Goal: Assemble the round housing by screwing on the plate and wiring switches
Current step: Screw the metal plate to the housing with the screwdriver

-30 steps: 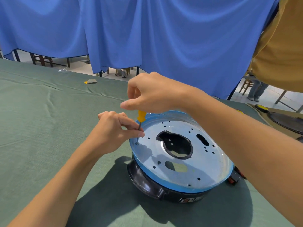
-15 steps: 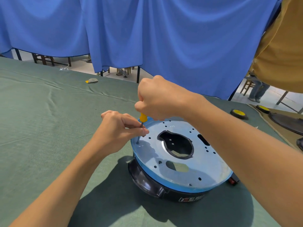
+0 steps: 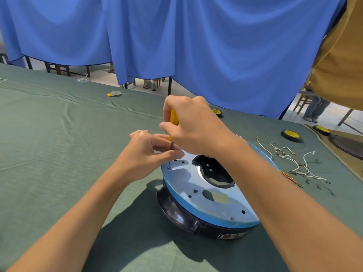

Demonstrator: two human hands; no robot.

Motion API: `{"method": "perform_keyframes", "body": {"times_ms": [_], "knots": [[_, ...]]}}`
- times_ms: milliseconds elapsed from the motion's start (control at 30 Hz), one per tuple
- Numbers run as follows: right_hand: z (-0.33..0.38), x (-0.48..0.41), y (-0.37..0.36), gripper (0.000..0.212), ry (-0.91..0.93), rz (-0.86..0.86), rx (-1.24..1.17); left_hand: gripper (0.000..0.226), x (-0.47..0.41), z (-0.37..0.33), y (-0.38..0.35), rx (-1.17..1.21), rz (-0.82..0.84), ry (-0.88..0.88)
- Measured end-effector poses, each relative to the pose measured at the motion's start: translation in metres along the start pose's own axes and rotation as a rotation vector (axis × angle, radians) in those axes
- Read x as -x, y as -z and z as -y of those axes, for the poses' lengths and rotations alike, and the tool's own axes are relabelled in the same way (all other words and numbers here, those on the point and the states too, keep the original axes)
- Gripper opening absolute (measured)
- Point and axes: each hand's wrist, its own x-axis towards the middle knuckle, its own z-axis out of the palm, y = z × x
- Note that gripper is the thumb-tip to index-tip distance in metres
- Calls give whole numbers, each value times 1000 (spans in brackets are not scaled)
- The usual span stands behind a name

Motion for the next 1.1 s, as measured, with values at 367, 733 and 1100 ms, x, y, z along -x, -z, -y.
{"method": "perform_keyframes", "body": {"times_ms": [367,733,1100], "knots": [[0,-1,8,18,-11,87,68,23,-2,-7,-1,88,-38,-24],[-3,-15,14,34,-134,49,141,17,0,9,-9,104,-77,16],[8,-12,24,14,31,250,260,17,-1,6,1,88,86,7]]}}
